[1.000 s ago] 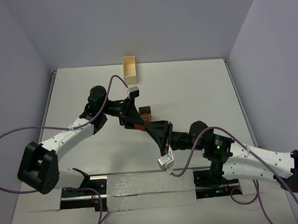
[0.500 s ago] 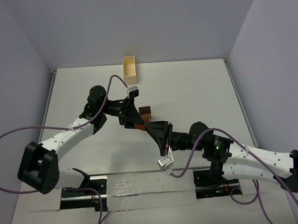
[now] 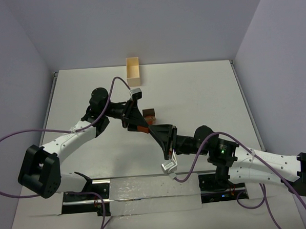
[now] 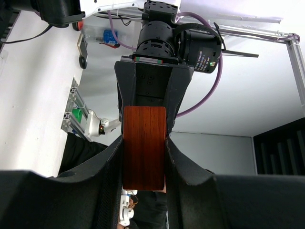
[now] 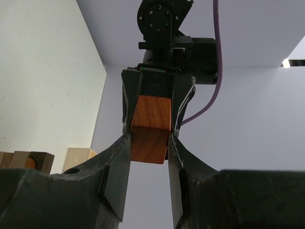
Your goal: Build the wood block tower
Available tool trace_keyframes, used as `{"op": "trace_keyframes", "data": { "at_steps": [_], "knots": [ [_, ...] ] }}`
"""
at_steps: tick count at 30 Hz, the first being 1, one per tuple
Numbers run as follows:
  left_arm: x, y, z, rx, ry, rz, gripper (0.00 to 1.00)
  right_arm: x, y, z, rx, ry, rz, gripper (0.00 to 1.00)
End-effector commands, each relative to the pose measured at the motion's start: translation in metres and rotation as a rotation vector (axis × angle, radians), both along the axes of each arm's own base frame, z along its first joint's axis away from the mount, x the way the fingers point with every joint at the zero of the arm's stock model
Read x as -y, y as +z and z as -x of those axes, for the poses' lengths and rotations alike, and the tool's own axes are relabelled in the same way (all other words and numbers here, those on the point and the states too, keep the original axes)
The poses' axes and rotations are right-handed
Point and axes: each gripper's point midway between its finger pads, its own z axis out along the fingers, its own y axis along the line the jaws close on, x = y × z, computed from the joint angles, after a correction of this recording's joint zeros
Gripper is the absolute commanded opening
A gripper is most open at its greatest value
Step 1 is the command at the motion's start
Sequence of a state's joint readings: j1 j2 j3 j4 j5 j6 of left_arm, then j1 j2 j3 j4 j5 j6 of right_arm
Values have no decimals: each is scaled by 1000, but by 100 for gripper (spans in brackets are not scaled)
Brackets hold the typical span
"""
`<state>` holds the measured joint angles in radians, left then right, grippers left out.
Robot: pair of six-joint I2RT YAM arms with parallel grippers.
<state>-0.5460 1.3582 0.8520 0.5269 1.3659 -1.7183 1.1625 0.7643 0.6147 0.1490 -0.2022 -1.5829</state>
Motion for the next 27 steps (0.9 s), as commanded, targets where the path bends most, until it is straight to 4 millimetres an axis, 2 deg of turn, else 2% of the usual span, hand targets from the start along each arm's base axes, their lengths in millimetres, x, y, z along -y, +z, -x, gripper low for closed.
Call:
{"op": "trace_keyframes", "data": {
  "at_steps": [1, 2, 4, 5, 7, 8, 10, 18, 20, 23, 25, 27],
  "knots": [
    [0, -6, -3, -4, 20, -11, 0, 3, 20, 1, 32, -10, -72, 0],
    [1, -7, -4, -8, 20, -17, 2, 4, 21, 1, 33, -13, -74, 0],
    [1, -11, -4, -18, 24, -33, 38, 4, 20, 0, 29, -19, -74, 0],
    [1, -14, -5, -21, 27, -41, 49, 5, 20, 0, 28, -20, -71, 0],
    [0, -16, -6, -21, 34, -48, 64, 5, 20, 0, 30, -19, -71, 0],
    [0, -18, -8, -16, 40, -51, 81, 5, 19, 1, 28, -19, -69, 0],
    [0, -21, -10, -24, 51, -65, 99, 6, 18, 1, 25, -19, -66, 0],
    [-7, -34, -23, 1, 115, -102, 99, 10, 3, 2, -73, -24, -33, 0],
    [-11, -33, -37, 79, 168, -104, 99, 12, -8, 2, -145, -34, -10, 0],
    [-24, -46, -57, 146, 249, -170, 99, 18, -31, 4, -262, -51, 43, 0],
    [-31, -46, -70, 187, 287, -196, 99, 20, -38, 5, -325, -62, 56, 0],
    [-45, -55, -85, 238, 328, -254, 99, 23, -51, 6, -449, -84, 86, 0]
  ]
}}
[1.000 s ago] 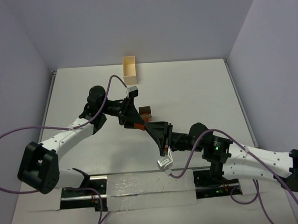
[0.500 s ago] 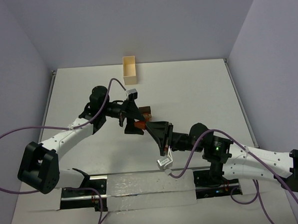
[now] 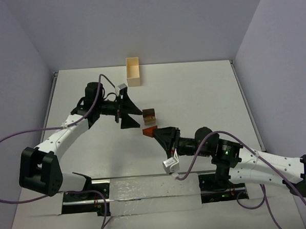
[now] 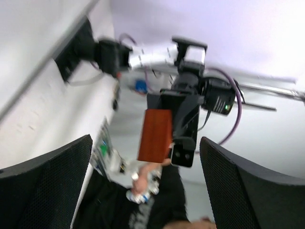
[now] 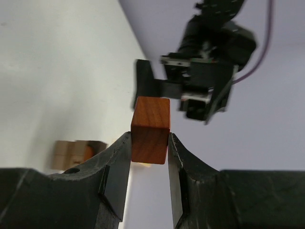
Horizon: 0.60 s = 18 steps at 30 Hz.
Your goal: Build the wood block tower
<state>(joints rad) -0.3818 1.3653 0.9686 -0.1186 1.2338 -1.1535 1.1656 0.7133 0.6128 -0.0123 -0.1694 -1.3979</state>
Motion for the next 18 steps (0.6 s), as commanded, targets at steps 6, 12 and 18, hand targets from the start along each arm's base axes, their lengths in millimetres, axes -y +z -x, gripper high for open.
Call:
{"op": "trace_keyframes", "data": {
  "at_steps": [6, 12, 18],
  "knots": [
    [-58, -23, -70, 287, 194, -226, 99, 19, -30, -8, -390, -82, 67, 0],
    [-73, -18, -81, 499, 251, -265, 99, 30, -36, -45, -568, -153, 134, 0],
    [-79, -19, -78, 593, 249, -302, 99, 27, -18, -67, -641, -143, 113, 0]
  ]
}}
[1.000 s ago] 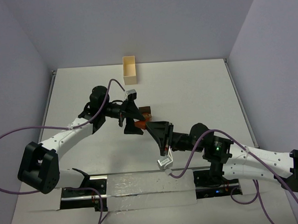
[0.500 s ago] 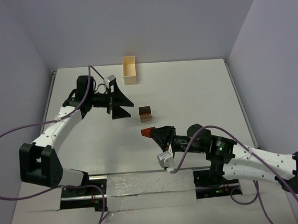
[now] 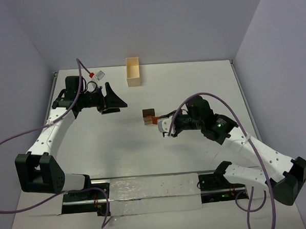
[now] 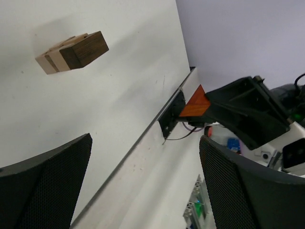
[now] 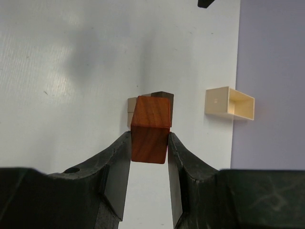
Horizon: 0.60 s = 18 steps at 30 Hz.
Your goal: Build the wood block tower
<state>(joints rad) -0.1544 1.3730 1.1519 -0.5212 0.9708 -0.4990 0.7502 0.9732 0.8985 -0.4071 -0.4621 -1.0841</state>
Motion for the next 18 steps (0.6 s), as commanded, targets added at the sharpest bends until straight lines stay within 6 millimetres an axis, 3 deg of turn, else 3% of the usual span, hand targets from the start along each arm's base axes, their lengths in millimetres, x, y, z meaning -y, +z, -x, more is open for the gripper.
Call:
{"op": "trace_keyframes", "data": {
  "at_steps": [1, 4, 9, 11, 12, 18],
  "knots": [
    [-6, 8, 6, 141, -38, -28, 99, -9, 30, 1, -84, 56, -79, 0],
    [0, 17, 17, 180, -134, 44, 99, -15, 41, -6, -157, 53, -121, 0],
    [-4, 41, 23, 336, -207, 87, 99, -19, 42, -21, -302, 68, -103, 0],
    [-5, 43, 27, 370, -218, 76, 99, -18, 53, -29, -343, 81, -81, 0],
    [-5, 42, 26, 372, -215, 71, 99, -19, 44, -36, -352, 78, -65, 0],
    [-13, 43, 24, 407, -183, 48, 99, -16, 34, -68, -394, 69, 11, 0]
  ]
}}
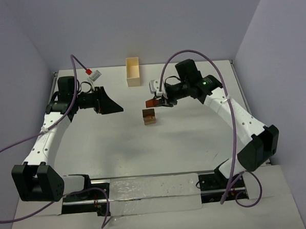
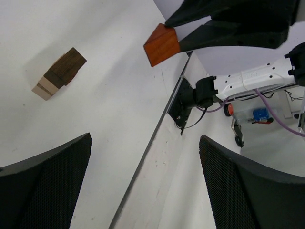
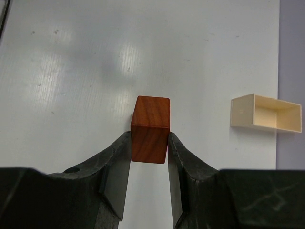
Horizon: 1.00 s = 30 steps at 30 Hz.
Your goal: Build the wood block tower
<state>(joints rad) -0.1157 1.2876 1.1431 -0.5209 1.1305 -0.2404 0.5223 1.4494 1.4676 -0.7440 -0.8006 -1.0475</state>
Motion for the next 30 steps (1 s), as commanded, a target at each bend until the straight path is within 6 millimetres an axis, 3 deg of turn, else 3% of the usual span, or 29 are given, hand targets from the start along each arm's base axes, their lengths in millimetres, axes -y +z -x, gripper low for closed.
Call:
{"op": "trace_keyframes", "data": {
  "at_steps": [1, 9, 17, 30],
  "knots": [
    [-6, 15, 1, 110, -12, 9, 99, 5, -4, -3, -55, 37, 30, 0],
    [-11, 12, -10, 89, 3, 12, 99, -3, -27, -32, -113, -3, 23, 0],
    [-14, 7, -18, 75, 26, 7, 99, -13, -38, -53, -127, -48, -23, 0],
    [-14, -2, -22, 36, 14, 6, 99, -20, -60, -54, -138, -22, -45, 0]
  ]
}}
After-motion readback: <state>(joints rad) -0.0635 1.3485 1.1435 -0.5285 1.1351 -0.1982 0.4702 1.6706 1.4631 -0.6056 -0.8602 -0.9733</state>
